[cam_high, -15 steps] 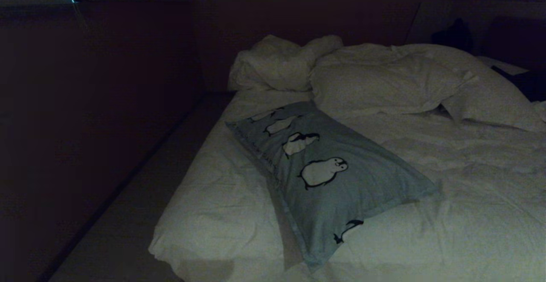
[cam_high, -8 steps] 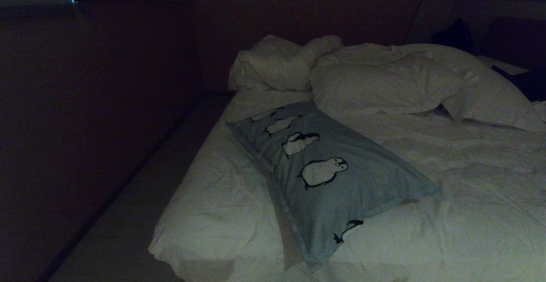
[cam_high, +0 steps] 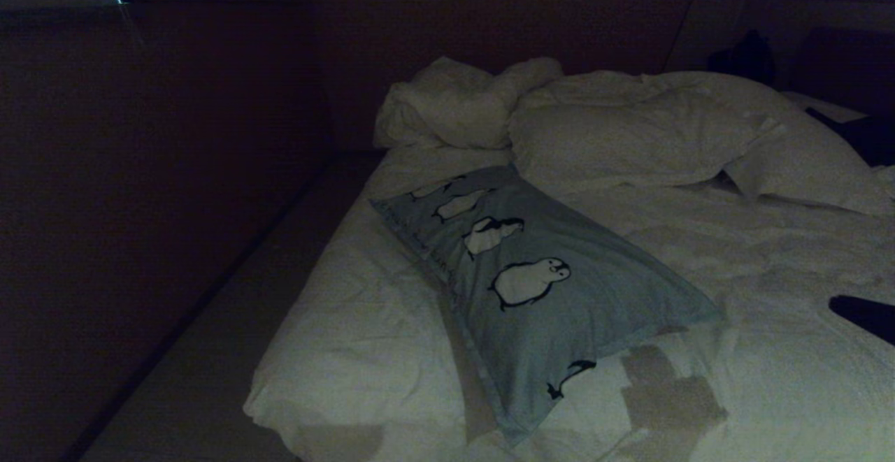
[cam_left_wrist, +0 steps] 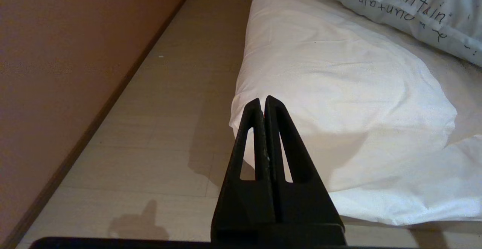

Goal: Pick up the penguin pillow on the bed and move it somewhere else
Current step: Pick up the pillow

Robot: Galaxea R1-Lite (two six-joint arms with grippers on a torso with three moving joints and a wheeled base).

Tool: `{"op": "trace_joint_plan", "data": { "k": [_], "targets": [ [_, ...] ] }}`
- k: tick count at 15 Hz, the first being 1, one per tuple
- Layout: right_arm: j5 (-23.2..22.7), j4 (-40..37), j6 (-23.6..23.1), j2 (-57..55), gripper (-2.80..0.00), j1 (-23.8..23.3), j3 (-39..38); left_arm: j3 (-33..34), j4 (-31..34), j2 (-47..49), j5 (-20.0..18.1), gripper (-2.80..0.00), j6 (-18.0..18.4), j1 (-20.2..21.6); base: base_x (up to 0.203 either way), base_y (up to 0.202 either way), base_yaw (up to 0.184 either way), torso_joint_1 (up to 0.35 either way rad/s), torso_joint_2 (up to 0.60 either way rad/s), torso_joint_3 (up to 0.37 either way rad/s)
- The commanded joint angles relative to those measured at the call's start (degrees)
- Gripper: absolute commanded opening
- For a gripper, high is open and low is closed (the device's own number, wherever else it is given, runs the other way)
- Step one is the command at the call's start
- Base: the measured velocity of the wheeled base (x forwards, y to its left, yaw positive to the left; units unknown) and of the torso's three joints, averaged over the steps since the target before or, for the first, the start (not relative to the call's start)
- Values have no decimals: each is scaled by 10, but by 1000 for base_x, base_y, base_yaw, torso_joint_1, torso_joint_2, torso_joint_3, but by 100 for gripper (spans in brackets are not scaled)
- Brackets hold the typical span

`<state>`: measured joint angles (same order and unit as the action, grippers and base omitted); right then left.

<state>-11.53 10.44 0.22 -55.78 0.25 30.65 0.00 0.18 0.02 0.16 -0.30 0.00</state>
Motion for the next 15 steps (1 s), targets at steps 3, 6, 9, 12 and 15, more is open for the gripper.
{"op": "trace_joint_plan", "data": {
  "k": [3, 6, 9, 12, 15],
  "targets": [
    [-4, 135, 13, -207, -280, 18, 87, 1, 0, 0, 0, -280, 0, 0, 0, 0, 0, 0, 0, 0],
    [-6, 148, 15, -276, -280, 44, 141, 1, 0, 0, 0, -280, 0, 0, 0, 0, 0, 0, 0, 0],
    [-4, 150, 18, -340, -280, 72, 194, 1, 0, 0, 0, -280, 0, 0, 0, 0, 0, 0, 0, 0],
    [-3, 150, 19, -394, -280, 87, 245, 1, 0, 0, 0, -280, 0, 0, 0, 0, 0, 0, 0, 0],
    [-2, 151, 26, -445, -280, 101, 282, 1, 0, 0, 0, -280, 0, 0, 0, 0, 0, 0, 0, 0]
  ]
}}
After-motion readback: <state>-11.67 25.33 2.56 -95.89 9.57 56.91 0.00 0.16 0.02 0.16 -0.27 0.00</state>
